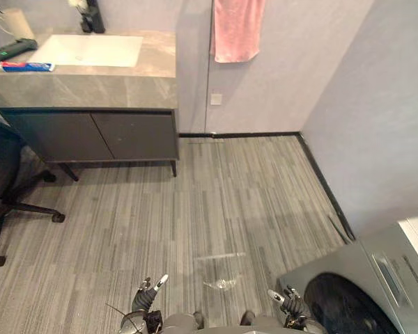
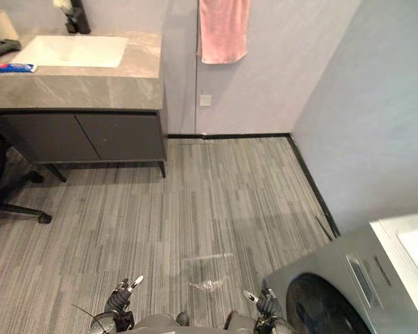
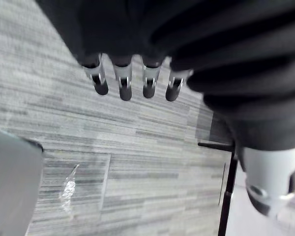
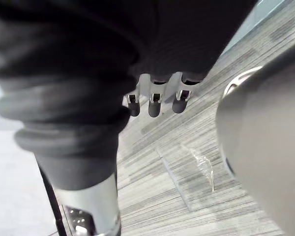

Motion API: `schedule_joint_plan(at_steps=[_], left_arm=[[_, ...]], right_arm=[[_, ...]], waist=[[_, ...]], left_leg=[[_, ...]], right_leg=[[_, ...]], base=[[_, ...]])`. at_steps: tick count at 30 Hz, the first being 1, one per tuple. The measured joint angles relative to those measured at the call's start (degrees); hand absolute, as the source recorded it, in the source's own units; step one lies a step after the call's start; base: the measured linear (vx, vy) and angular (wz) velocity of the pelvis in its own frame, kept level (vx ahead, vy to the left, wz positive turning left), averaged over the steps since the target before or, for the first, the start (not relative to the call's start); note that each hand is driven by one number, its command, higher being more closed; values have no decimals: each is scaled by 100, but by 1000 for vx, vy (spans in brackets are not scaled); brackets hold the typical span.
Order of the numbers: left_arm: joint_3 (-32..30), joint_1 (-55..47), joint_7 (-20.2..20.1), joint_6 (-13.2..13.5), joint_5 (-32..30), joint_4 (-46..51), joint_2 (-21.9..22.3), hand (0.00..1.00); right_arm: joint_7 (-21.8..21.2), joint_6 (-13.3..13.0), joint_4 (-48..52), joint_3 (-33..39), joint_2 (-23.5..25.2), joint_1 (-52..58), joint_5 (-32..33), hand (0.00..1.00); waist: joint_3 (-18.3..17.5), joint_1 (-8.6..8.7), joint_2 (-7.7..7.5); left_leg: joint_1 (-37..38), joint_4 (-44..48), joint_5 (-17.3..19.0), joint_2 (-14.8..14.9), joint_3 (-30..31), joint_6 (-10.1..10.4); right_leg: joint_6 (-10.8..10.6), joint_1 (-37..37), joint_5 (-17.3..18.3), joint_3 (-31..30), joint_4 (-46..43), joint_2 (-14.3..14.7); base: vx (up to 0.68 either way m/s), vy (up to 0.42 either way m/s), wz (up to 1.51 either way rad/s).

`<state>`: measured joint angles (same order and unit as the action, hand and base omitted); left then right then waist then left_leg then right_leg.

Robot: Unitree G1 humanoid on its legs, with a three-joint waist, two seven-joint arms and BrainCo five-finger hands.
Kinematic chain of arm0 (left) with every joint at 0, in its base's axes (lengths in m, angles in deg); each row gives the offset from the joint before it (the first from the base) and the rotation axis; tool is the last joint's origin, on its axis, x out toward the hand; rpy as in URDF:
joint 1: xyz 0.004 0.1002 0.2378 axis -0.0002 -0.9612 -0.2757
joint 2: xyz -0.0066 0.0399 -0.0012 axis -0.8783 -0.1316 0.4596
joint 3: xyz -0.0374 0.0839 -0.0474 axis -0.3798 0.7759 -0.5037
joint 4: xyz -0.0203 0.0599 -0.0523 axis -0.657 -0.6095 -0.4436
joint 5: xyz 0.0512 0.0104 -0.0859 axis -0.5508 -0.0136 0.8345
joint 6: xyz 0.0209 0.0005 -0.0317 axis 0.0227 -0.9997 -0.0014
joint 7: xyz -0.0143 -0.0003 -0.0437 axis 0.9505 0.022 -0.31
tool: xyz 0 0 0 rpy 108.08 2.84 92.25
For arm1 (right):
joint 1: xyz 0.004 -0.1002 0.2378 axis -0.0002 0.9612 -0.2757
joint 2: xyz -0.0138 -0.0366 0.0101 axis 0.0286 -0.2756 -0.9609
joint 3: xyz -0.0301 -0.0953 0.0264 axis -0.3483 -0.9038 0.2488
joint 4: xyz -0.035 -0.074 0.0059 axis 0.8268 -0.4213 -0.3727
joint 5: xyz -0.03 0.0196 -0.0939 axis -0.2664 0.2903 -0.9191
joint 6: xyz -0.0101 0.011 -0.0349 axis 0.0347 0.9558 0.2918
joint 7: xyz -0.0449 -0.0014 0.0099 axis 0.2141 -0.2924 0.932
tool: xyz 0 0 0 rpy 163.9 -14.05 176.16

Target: Pick up the laundry basket with both hands and put the clothes into the washing machine.

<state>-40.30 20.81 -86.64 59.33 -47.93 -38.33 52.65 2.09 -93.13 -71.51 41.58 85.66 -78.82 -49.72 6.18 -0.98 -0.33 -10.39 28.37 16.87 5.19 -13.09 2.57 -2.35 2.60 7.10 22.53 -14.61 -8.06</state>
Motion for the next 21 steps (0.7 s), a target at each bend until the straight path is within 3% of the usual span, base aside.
schedule_joint_plan(at_steps=[1,3,4,5,6,7,8,12,15,18,19,21], left_arm=[[-61,21,16,6,47,23,87,0],[-82,34,99,6,71,46,106,0],[-77,33,111,6,84,58,88,0],[-71,25,108,6,80,44,66,0],[-65,37,108,10,80,42,54,0],[-44,41,109,19,75,0,49,0],[23,65,113,13,53,-86,4,0],[37,32,166,5,52,-120,-383,0],[72,8,278,37,52,-114,-373,0],[252,-37,355,79,52,-115,-334,0],[276,-60,351,89,52,-111,-391,0],[341,-115,348,135,52,-101,-471,0]], right_arm=[[16,-2,7,2,-52,-65,-8,0],[46,-1,-25,-1,10,-60,0,0],[105,-4,-93,-39,48,-126,3,0],[115,-10,-179,-21,72,-226,15,0],[115,-15,-266,6,60,-278,22,0],[116,-18,-399,71,7,-329,24,0],[120,-9,-609,66,-37,-390,21,0],[117,-15,-861,82,125,-481,19,0],[117,-13,-955,86,54,-479,21,0],[120,-16,-954,80,-23,-509,26,0],[129,-15,-957,74,-20,-509,23,0],[138,-16,-955,62,0,-547,22,0]], waist=[[3,14,126],[27,7,54],[25,-14,41],[42,30,29],[47,22,17],[26,22,57],[-8,33,20],[87,33,-346],[90,34,-332],[86,51,-277],[75,158,-302],[66,186,-295]], left_leg=[[-318,639,-103,336,-485,-52],[-404,1022,-191,674,-1177,104],[-371,1010,9,913,-1731,-163],[-412,691,32,1158,-2114,-206],[-421,373,-37,1182,-2190,-201],[-397,-420,-547,1162,-2202,-226],[-364,-624,-1076,1020,-2169,-419],[-390,-752,-1072,740,-2062,-424],[-270,-1031,-1100,518,-1961,-440],[-55,-1593,-1321,327,-2024,-486],[131,-2024,-1541,142,-2039,-521],[239,-2437,-1761,-18,-2100,-543]], right_leg=[[-12,-90,81,170,8,71],[-2,-368,76,386,340,62],[0,-462,73,472,387,-2],[-6,-533,77,575,420,-127],[-20,-540,72,590,418,-192],[-98,-547,55,625,424,-224],[-249,-568,120,614,513,-290],[-283,-683,-28,424,813,-368],[-305,-650,-85,415,595,-480],[-299,-155,-88,265,-311,-751],[-253,-88,-117,229,-431,-841],[-204,-137,-149,232,-113,-820]], base=[[193,-117,57],[173,-62,54],[185,10,52],[168,51,49],[160,143,48],[119,162,40],[120,156,39],[85,122,27],[25,98,15],[-38,94,-3],[-43,75,6],[-45,27,-16]])
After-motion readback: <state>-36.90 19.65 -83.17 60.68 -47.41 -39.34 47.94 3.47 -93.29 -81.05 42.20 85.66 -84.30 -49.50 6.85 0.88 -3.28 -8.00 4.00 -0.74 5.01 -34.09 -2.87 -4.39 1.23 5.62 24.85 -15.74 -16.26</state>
